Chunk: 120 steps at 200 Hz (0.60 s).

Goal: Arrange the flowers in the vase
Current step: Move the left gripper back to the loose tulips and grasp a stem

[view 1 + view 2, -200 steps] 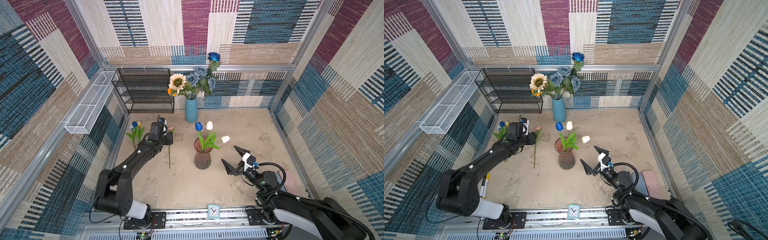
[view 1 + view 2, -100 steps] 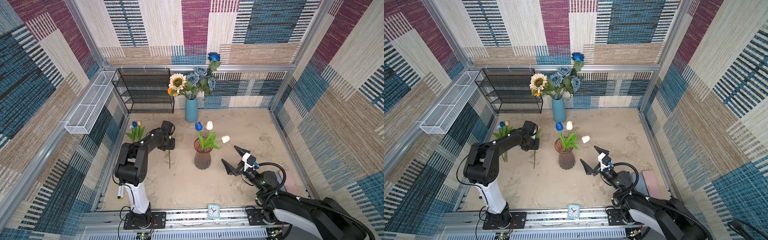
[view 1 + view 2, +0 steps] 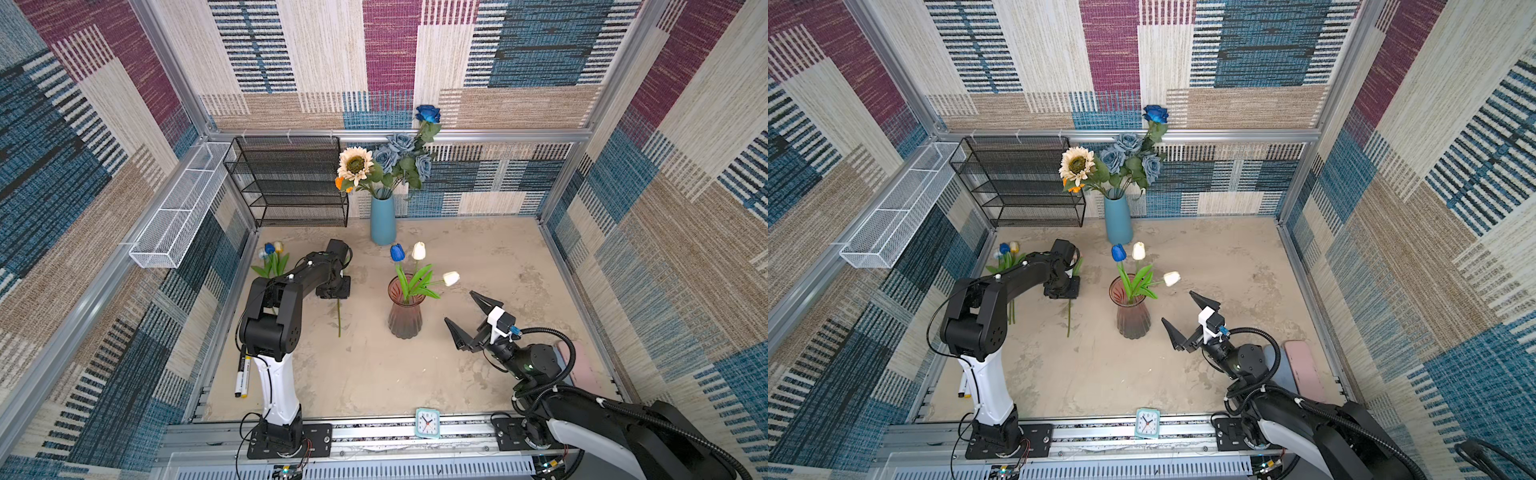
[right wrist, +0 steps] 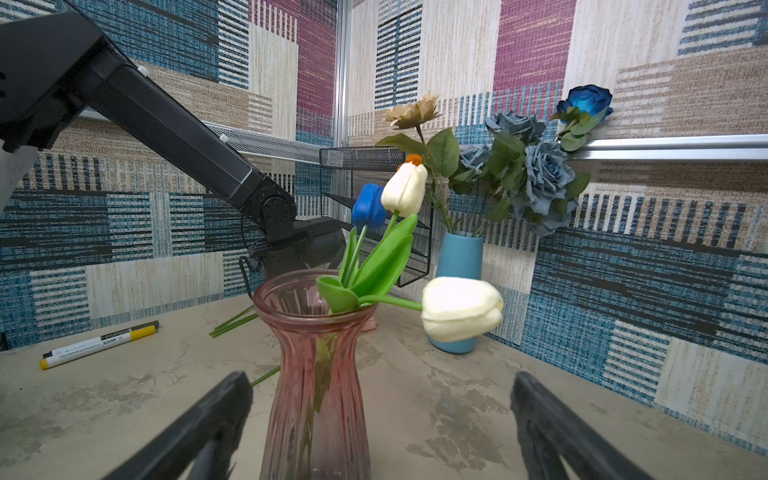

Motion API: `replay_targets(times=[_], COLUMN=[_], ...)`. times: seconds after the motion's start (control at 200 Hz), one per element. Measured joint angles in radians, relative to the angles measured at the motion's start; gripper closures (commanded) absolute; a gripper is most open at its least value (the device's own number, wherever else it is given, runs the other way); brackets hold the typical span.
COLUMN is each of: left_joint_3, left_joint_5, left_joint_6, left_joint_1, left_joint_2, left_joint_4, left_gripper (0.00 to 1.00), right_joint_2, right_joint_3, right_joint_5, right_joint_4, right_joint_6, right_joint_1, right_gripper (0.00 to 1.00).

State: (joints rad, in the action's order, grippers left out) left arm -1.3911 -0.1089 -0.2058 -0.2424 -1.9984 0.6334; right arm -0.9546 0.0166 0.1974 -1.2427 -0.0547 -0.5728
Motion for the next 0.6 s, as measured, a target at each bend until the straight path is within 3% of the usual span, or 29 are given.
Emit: replay_targets(times=[0.386,0.601], left_joint_3=[-0.009,0.000], left_joint_5=[-0.023,-0.029], left_joint_6=[0.001,0.004], left_joint_1=[-0.002,-0.002], left_joint_2=[-0.001,0.033], left_joint_4=[0.032,0.035], left_gripper=[0.91,1.00], right_joint_2=[0.021,0.031], right_joint_3=[-0.004,-0.007], right_joint_5=[0.000,0.000], right_joint_4=[0.000,0.000], right_joint_6=[0.000,0.000], right_joint_1=[0.000,0.000], right_gripper=[0.00,0.00])
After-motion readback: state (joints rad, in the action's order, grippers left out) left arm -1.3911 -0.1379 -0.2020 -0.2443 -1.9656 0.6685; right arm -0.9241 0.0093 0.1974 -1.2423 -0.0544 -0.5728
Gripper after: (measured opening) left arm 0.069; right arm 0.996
